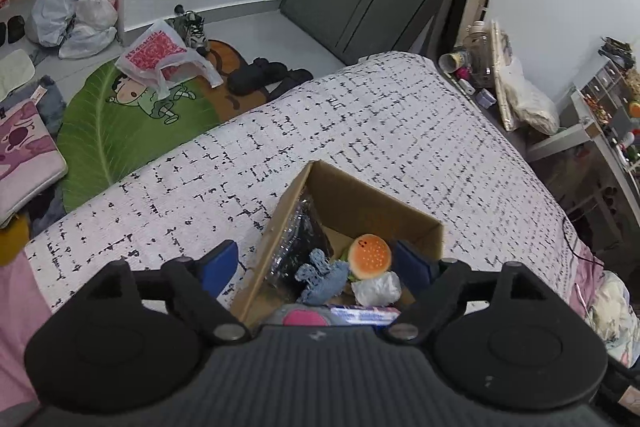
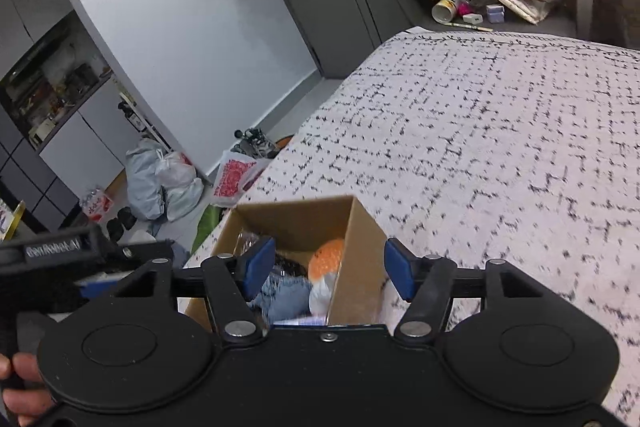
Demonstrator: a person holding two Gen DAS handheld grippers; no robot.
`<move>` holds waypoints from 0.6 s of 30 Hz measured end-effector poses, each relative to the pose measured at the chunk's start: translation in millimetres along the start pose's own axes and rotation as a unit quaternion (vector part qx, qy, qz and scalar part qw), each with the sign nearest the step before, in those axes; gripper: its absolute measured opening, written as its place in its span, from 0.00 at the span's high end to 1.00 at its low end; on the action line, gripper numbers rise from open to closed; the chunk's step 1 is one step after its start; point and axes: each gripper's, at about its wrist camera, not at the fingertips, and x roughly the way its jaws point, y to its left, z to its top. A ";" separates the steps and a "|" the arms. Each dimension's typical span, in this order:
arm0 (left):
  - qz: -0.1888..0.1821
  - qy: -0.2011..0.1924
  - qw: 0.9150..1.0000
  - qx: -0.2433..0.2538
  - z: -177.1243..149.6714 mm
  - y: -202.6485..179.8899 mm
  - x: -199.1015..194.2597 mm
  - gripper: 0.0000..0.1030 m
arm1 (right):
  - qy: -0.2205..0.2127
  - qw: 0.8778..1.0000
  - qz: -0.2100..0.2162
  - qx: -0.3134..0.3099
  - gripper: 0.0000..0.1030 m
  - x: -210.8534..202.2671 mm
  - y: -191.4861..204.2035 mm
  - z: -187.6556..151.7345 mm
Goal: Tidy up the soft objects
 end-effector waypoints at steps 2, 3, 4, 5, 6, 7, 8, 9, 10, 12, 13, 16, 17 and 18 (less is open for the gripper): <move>0.000 -0.003 1.000 0.009 -1.8 -4.5 -8.2 0.14 | -0.002 1.000 0.001 -0.005 0.38 -8.5 3.6 -2.3; 0.002 -0.006 1.000 0.014 -3.4 -6.7 -12.4 0.13 | -0.003 1.000 0.003 -0.008 0.35 -12.4 5.3 -2.9; 0.002 -0.007 1.000 0.018 -5.0 -8.2 -16.1 0.13 | -0.003 1.000 0.005 -0.010 0.34 -16.4 7.1 -3.8; -0.001 -0.008 1.000 0.022 -7.0 -9.8 -20.2 0.13 | -0.002 1.000 0.005 -0.013 0.30 -20.5 8.8 -5.1; -0.003 -0.007 1.000 0.025 -8.7 -11.1 -22.7 0.13 | 0.000 1.000 0.005 -0.015 0.26 -24.0 9.8 -6.4; -0.004 -0.006 1.000 0.029 -10.9 -12.8 -26.3 0.12 | 0.002 1.000 0.006 -0.017 0.24 -27.4 10.9 -7.3; -0.004 -0.006 0.999 0.033 -13.3 -14.9 -30.1 0.12 | 0.002 1.000 0.008 -0.017 0.23 -31.7 11.4 -9.1; -0.004 -0.005 0.999 0.038 -15.6 -17.0 -33.3 0.12 | 0.003 1.000 0.010 -0.018 0.22 -35.5 11.7 -10.3; -0.005 -0.004 0.999 0.043 -17.9 -18.5 -36.6 0.12 | 0.003 1.000 0.012 -0.017 0.21 -39.4 11.3 -11.1; -0.008 -0.003 0.999 0.053 -23.0 -21.4 -43.9 0.12 | -0.007 1.000 0.008 -0.011 0.14 -49.6 9.2 -13.6; -0.007 -0.002 0.998 0.058 -25.6 -23.2 -48.2 0.11 | -0.011 1.000 0.004 -0.009 0.13 -53.6 8.6 -14.4; -0.005 -0.007 0.998 0.068 -30.7 -26.9 -59.0 0.07 | -0.021 1.000 0.001 0.002 0.11 -68.1 2.4 -16.9; -0.005 -0.010 0.997 0.071 -32.4 -27.8 -63.2 0.07 | -0.025 1.000 0.000 0.008 0.08 -73.6 -0.9 -17.9; -0.004 -0.011 0.997 0.073 -33.5 -28.5 -66.8 0.06 | -0.027 1.000 0.000 0.012 0.06 -78.5 -3.9 -18.9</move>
